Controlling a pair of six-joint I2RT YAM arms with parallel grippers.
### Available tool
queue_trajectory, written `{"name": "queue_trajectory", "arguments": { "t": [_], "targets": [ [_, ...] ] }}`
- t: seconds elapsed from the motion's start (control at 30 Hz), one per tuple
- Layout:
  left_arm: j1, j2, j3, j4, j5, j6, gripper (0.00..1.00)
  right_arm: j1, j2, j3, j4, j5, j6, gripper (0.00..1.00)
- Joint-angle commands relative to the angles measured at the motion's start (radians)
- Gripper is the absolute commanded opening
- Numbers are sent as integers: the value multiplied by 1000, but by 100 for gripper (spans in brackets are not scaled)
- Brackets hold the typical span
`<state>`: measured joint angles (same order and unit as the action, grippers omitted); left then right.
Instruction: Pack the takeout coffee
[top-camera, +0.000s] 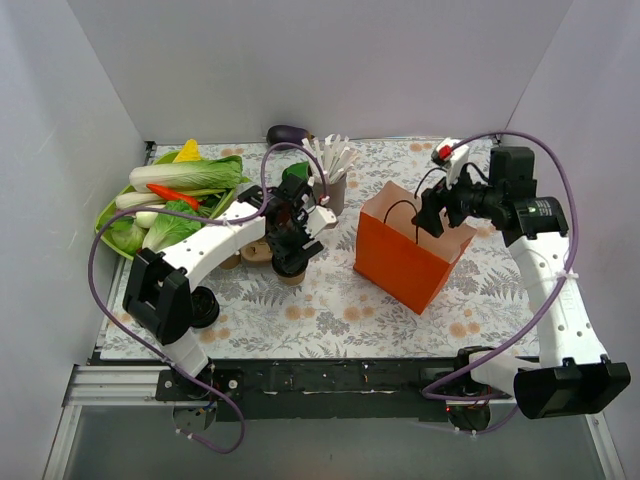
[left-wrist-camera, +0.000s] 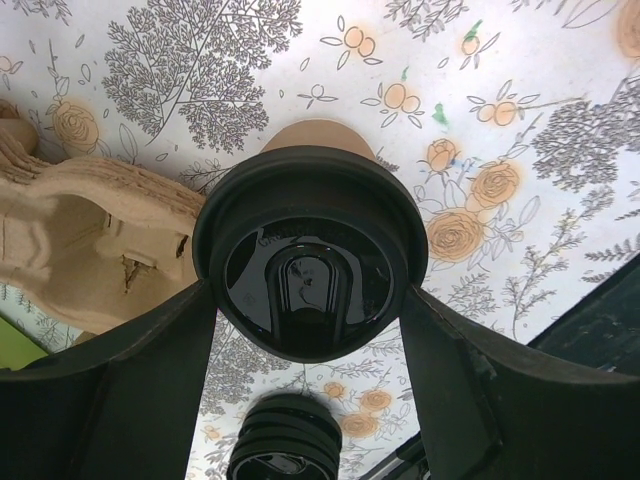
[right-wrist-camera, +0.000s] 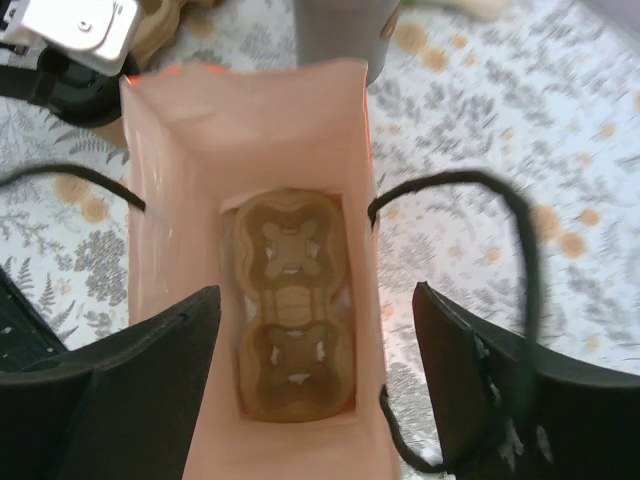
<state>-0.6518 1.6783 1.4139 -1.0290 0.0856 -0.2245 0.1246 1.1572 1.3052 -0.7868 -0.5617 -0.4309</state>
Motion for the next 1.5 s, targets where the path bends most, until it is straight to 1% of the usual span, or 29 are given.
{"name": "queue_trajectory", "arguments": {
  "t": [0.0,0.13,0.23,0.3,0.47,0.6,0.67,0.73,0.77,0.8,0.83,0.87,0.93,1.07,1.17,1.27,1.3,1.37,1.4,1.47],
  "targets": [
    [7,-146,3,-8,57,-35,0,-5,1,181,-25,9,26,87],
    [14,-268,52,9,63,-55,0,-3,-10,197,-32,36,27,88],
    [12,-333,106,92,46,-68,0,-14,-17,216,-20,37,66,88],
    [14,-358,182,128,80,-68,0,-23,-13,273,-25,11,86,89],
    [14,-275,394,161,172,-94,0,-60,-4,364,-25,6,109,89],
    [14,-175,505,302,242,-113,0,-71,-21,345,-17,15,104,89],
    [14,-125,580,334,314,-113,0,-78,-30,322,-26,37,104,88],
    [11,-53,634,330,399,-92,0,-104,-36,310,-37,45,104,86],
    [8,-36,660,330,483,-79,0,-114,-37,309,-58,37,97,86],
    [3,-19,665,334,517,-64,0,-114,-34,309,-77,10,87,85],
    [-9,6,665,342,540,-59,0,-146,-22,315,-95,-3,77,84],
    [-14,21,674,346,574,-55,0,-152,-14,316,-115,-13,69,84],
    [-34,53,677,345,594,-32,0,-164,4,315,-164,-33,43,83],
    [-63,60,669,330,609,2,0,-168,15,289,-198,-69,-12,81],
    [-78,31,628,326,600,10,0,-168,15,238,-175,-44,-46,76],
    [-98,-2,571,305,571,43,0,-168,41,229,-190,-50,-98,63],
    [-103,-6,563,296,556,51,0,-168,50,247,-196,-75,-109,50],
    [-118,-15,551,258,539,80,0,-168,73,269,-206,-112,-124,39],
    [-121,-25,550,248,530,89,0,-166,79,293,-206,-147,-124,30],
    [-134,-29,536,224,508,118,0,-163,93,319,-200,-178,-121,21]
  ]
}}
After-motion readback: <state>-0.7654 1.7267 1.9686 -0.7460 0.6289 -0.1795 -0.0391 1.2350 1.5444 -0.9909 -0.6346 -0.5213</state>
